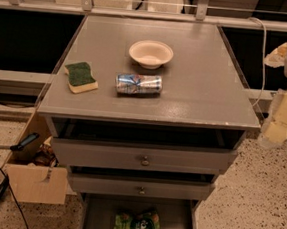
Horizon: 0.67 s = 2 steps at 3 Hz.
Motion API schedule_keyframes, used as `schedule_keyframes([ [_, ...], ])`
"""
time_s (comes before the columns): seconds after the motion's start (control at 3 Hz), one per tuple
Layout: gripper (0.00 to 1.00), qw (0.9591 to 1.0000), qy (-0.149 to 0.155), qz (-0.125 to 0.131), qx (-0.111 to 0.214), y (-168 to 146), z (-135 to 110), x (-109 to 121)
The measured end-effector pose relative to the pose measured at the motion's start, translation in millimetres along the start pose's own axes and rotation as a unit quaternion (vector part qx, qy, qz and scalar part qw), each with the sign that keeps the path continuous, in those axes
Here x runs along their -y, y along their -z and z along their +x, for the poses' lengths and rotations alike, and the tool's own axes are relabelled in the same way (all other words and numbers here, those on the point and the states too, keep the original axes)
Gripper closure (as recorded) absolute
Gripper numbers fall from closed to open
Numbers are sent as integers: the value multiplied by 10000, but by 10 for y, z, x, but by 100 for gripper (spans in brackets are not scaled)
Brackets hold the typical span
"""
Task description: Pick green rice chip bag from bottom drawer and place on counter
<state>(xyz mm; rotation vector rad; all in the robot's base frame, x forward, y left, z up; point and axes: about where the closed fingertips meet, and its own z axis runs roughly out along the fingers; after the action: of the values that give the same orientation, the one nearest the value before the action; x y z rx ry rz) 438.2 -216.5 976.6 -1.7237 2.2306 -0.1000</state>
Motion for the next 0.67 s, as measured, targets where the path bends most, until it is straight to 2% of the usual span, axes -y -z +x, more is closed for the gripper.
schedule_keyframes([
  [0.33,0,10000,15,27,31,7,-11,-4],
  [0.67,0,9975,250,-273,604,-307,-22,-280],
])
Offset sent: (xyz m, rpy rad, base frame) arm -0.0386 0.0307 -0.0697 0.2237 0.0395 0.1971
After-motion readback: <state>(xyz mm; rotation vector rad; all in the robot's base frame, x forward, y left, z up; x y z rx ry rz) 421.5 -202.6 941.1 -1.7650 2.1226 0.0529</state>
